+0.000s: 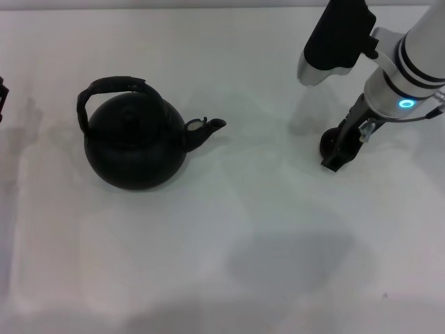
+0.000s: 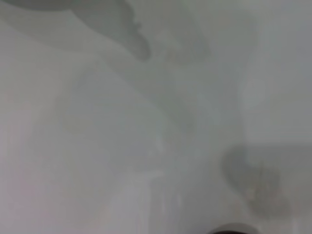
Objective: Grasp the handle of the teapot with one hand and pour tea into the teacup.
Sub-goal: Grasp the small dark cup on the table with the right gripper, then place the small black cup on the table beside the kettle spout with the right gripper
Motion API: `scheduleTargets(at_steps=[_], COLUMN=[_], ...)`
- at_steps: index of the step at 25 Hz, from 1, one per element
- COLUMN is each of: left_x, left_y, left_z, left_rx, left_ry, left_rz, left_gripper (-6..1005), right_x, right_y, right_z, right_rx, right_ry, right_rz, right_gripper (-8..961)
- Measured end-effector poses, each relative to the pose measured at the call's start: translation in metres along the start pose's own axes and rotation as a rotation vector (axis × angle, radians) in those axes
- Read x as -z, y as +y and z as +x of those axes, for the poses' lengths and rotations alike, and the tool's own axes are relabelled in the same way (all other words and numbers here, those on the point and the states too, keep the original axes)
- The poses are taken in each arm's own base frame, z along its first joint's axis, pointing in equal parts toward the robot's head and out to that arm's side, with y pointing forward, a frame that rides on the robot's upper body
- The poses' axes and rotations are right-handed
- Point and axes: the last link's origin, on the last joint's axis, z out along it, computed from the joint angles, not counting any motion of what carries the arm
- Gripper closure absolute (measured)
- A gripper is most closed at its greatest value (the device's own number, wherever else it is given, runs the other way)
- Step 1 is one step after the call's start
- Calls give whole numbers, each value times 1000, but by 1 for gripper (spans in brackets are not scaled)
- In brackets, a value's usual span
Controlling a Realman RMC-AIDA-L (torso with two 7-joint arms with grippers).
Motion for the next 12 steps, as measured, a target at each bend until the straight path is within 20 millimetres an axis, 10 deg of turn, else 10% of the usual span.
scheduleTargets(at_steps=[12], left_x=[-1], left_y=[1], left_z=[0], left_rx=[0], left_ry=[1], left_rz=[-2], left_gripper=[170], right_x=[16], right_y=[13], right_z=[-16], right_rx=[74], right_ry=[-37], right_rz=[-10], right_gripper=[214])
